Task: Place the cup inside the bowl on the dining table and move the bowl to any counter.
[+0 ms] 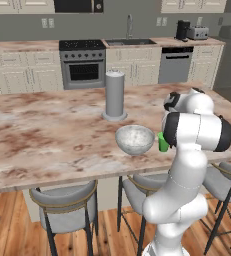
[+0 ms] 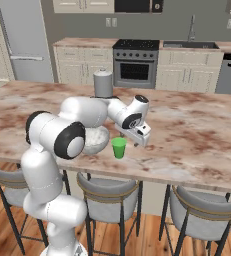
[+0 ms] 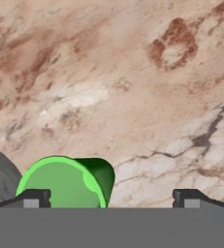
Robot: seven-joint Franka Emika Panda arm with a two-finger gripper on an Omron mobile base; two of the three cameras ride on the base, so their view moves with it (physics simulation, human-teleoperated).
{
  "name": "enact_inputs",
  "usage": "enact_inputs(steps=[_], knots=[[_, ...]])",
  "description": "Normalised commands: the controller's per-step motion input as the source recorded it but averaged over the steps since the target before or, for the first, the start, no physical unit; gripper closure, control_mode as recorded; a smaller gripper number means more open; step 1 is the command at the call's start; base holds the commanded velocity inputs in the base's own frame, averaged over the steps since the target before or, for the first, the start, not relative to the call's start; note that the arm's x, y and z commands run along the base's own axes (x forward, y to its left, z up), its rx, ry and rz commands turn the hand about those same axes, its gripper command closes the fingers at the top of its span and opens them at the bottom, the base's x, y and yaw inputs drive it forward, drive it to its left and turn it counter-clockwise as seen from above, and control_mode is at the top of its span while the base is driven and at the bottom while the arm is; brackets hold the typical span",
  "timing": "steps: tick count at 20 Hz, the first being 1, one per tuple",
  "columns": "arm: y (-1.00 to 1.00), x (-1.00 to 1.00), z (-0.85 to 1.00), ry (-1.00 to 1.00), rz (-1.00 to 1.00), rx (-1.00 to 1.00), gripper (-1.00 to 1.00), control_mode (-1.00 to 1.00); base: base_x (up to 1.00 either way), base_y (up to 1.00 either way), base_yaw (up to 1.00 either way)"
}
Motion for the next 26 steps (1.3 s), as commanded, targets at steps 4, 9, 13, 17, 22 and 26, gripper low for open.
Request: enact_inputs(steps=[4,9,13,17,22,26], knots=[[0.09,0.00,-0.01,0.00,0.00,0.00,-1.00,-1.00,0.00,0.00,0.00],[0.18,0.00,0.00,0.00,0.00,0.00,-1.00,-1.00,0.00,0.00,0.00],[0.16,0.00,-0.01,0.00,0.00,0.00,-1.00,-1.00,0.00,0.00,0.00],[0.09,0.00,-0.06,0.00,0.00,0.00,-1.00,-1.00,0.00,0.00,0.00],[0.01,0.00,-0.15,0.00,0.00,0.00,-1.00,-1.00,0.00,0.00,0.00],[0.00,0.00,-0.15,0.00,0.00,0.00,-1.00,-1.00,0.00,0.00,0.00]])
